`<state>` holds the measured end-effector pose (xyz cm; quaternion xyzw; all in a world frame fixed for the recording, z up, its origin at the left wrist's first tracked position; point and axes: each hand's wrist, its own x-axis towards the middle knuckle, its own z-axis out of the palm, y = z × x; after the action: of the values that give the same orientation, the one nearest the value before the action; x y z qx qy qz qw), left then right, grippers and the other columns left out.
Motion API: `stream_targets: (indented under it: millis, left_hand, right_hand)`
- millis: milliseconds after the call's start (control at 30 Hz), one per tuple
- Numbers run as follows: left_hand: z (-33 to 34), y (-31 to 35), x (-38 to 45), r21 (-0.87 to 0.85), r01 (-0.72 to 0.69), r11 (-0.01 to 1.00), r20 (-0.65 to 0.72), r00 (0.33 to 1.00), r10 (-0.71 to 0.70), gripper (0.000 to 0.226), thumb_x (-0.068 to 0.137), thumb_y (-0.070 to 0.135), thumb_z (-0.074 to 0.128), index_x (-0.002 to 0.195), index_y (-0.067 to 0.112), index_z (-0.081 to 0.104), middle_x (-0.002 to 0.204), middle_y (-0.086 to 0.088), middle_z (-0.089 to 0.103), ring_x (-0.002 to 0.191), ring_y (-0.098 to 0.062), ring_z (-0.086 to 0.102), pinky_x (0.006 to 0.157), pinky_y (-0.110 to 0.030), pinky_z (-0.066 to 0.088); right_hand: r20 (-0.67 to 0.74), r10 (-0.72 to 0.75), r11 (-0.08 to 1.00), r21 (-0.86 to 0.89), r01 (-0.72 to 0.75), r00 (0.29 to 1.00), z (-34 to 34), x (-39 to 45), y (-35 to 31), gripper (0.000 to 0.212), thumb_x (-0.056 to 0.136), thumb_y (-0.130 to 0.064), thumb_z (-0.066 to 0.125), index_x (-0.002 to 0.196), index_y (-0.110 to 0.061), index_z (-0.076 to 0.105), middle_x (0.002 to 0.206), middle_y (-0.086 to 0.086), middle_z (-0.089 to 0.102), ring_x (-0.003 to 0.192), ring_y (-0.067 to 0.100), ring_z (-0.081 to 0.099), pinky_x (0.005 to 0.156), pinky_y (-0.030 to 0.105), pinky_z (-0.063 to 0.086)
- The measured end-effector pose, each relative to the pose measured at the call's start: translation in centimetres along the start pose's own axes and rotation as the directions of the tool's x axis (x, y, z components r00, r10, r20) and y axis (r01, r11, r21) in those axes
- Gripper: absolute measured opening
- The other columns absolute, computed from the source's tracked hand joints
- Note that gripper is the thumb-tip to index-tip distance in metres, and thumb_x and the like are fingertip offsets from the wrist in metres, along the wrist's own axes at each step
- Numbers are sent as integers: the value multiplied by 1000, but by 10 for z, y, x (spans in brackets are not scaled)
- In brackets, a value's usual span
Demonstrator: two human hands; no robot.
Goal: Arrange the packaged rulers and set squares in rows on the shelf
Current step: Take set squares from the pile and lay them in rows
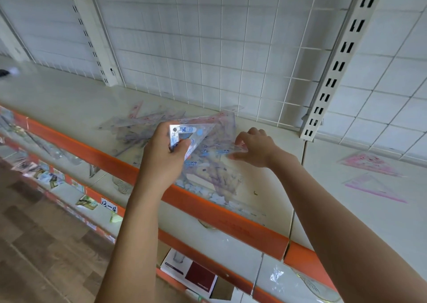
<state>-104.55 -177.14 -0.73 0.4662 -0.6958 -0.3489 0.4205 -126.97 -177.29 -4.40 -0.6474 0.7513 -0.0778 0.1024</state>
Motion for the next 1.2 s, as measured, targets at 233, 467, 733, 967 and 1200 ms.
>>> stream_targets:
  millis: [233, 467, 733, 967, 1200]
  left_hand:
    - [4, -7, 11, -10, 19, 1000, 29, 999, -18, 29, 90, 18, 57, 94, 45, 47, 100, 5, 65, 85, -19, 64, 76, -32, 48]
    - [7, -10, 18, -50, 10, 999, 93, 996, -5, 28, 91, 18, 57, 108, 36, 47, 100, 1, 66, 85, -19, 62, 74, -28, 47]
    - [13, -15, 23, -60, 9, 998, 159, 987, 1, 25, 91, 18, 56, 104, 39, 48, 97, -2, 67, 87, -26, 63, 76, -36, 49]
    - [12, -18, 24, -58, 10, 998, 183, 983, 1, 25, 92, 20, 56, 104, 39, 45, 96, -1, 66, 84, -23, 63, 71, -31, 47]
    - [13, -21, 26, -57, 15, 998, 160, 987, -6, 30, 91, 23, 56, 108, 43, 42, 103, -8, 65, 87, -30, 64, 79, -43, 50]
  right_hand:
    - [-42, -1, 998, -56, -1, 999, 6, -3, -2, 46, 91, -52, 48, 132, -32, 49, 124, 7, 48, 120, 28, 38, 99, 37, 29]
    - [-144, -62, 995, -81, 51, 988, 8, -13, -2, 39, 91, -49, 51, 125, -33, 58, 123, 0, 47, 118, 21, 35, 94, 32, 27]
    - [-53, 127, 982, 151, -118, 990, 3, -18, -4, 40, 83, -48, 63, 115, -25, 62, 120, 5, 47, 117, 25, 35, 91, 31, 30]
    - [13, 190, 977, 95, -190, 982, 4, -18, -17, 50, 80, -57, 61, 115, -22, 64, 124, 8, 41, 120, 28, 31, 93, 34, 30]
    - [95, 216, 937, 261, -233, 972, -7, -32, -7, 42, 76, -49, 70, 102, -16, 66, 105, 0, 58, 102, 17, 50, 84, 29, 41]
